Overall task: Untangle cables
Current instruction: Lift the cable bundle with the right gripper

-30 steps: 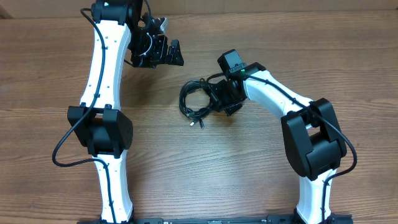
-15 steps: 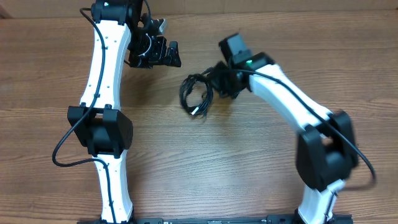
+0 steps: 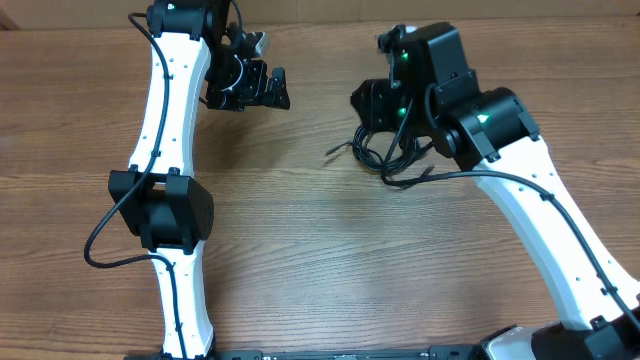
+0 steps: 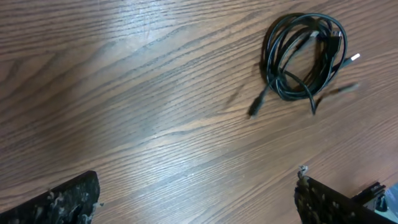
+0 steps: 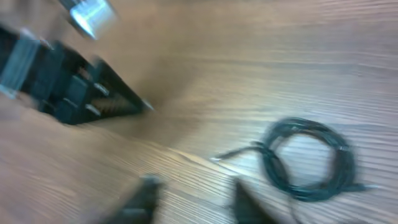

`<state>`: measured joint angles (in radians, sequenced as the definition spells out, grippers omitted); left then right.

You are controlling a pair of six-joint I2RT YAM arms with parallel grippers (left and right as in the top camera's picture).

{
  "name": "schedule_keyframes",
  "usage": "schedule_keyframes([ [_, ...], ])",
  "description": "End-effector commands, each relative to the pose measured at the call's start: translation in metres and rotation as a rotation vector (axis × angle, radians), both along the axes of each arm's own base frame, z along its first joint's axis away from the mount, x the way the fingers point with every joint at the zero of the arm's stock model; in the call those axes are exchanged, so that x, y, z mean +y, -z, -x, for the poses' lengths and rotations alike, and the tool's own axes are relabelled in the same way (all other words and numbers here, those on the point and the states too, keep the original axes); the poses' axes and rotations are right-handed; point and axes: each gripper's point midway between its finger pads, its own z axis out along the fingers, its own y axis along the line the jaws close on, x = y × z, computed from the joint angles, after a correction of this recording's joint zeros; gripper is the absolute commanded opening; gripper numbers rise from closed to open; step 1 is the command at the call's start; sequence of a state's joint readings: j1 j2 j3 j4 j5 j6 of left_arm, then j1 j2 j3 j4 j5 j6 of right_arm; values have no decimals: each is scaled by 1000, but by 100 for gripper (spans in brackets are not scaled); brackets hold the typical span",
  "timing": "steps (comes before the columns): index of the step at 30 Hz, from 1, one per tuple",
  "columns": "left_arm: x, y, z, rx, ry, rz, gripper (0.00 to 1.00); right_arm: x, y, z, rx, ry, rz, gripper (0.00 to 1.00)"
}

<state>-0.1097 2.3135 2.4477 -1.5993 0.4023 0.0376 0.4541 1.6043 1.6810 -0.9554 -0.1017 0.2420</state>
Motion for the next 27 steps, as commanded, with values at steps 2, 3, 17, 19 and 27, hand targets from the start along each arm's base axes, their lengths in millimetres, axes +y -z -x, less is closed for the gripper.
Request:
schedule_keyframes([
  [2, 0, -2, -3, -26, 30, -10, 100, -21, 12, -8, -44, 6, 175, 100],
  [3, 0, -2, -2, -25, 30, -10, 100, -24, 16, -9, -30, 25, 179, 100],
  [17, 0, -2, -3, -34, 43, -11, 100, -61, 127, 2, 280, 309, 292, 100],
  [19, 0, -3, -4, -37, 43, -10, 100, -74, 124, -11, 237, 368, 308, 100],
  [27, -1, -3, -4, -38, 43, -9, 100, -100, 151, -33, 419, 738, -63, 92],
])
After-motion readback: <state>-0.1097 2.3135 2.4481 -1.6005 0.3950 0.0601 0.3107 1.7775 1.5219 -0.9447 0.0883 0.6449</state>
